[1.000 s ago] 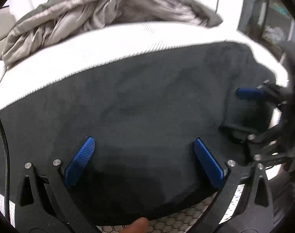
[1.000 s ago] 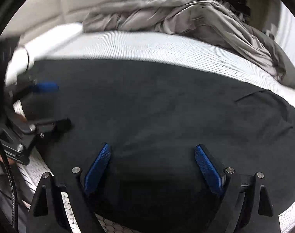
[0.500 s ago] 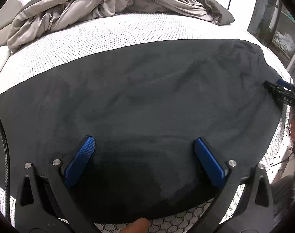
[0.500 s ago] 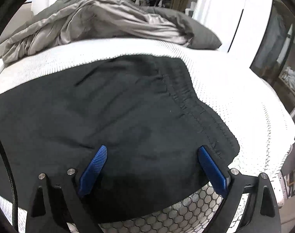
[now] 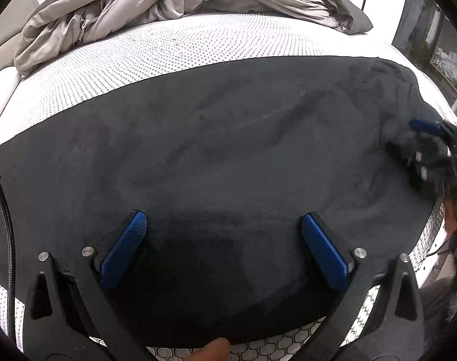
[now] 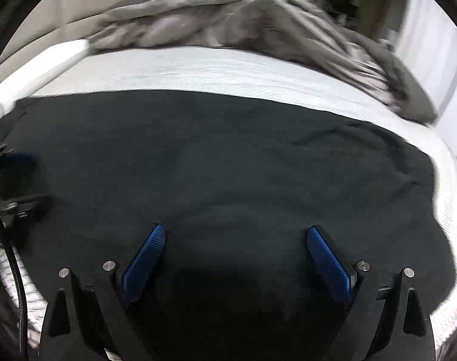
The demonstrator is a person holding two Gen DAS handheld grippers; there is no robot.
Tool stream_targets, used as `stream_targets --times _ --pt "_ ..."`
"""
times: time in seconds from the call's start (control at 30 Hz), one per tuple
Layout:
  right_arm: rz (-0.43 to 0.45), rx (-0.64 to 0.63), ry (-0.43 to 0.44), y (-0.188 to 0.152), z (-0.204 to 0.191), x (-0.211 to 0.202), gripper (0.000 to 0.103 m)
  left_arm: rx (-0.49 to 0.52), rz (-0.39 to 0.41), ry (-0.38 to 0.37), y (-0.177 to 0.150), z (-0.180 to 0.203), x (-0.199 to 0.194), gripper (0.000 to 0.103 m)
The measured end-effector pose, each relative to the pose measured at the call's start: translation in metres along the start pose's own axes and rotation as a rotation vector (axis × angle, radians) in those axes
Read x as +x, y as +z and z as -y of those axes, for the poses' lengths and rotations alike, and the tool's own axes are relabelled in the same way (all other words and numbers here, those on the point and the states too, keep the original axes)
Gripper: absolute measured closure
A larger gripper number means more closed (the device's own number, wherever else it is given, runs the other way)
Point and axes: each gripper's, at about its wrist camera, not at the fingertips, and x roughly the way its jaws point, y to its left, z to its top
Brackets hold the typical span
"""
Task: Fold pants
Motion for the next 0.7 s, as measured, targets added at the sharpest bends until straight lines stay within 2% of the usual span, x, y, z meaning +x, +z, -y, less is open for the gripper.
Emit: stream_targets --times 0.07,0.1,0.13,0.17,0.2,0.3,0.43,0.5,0.53,0.63,0.7 --pt "-0.021 0.083 -0.149 -0.005 0.030 0.000 0.006 -0.005 -0.006 -0.003 0.000 0.000 0.000 0.000" --pt "-0.024 0.109 -0.191 -0.006 0.043 0.003 0.007 -0.008 -0.010 -0.006 0.001 0.001 0.001 0.000" --pt "-0.024 0.143 -0.172 -0.010 0.054 0.002 0.008 -0.011 -0.016 -0.003 0.001 0.001 0.001 0.000" --pt "-0.025 0.186 -0.112 -0.011 0.063 0.001 0.008 -0.015 -0.021 -0.002 0.002 0.001 0.001 0.000" --pt "-0.021 0.197 -0.103 -0.011 0.065 0.000 0.008 -0.018 -0.025 -0.003 0.003 0.000 0.002 0.000" --pt "-0.008 0.161 -0.150 -0.012 0.044 -0.010 0.007 -0.041 -0.020 -0.011 0.008 -0.001 -0.003 0.000" --pt "0.053 0.099 -0.002 0.002 0.017 -0.027 0.007 -0.012 0.023 0.007 0.026 0.000 -0.012 0.000" --pt "0.043 0.069 0.085 0.022 -0.002 -0.022 0.007 -0.009 0.000 0.011 0.042 0.000 -0.003 0.000" --pt "0.034 0.060 0.100 0.027 -0.008 -0.013 0.007 -0.016 -0.013 0.009 0.049 -0.001 0.004 0.000" --pt "-0.019 -0.024 0.114 0.050 -0.026 0.016 0.007 0.003 -0.099 0.012 0.061 -0.007 0.032 0.000" --pt "-0.058 -0.108 0.051 0.048 -0.027 0.032 0.007 -0.023 -0.117 0.018 0.061 -0.020 0.042 0.000"
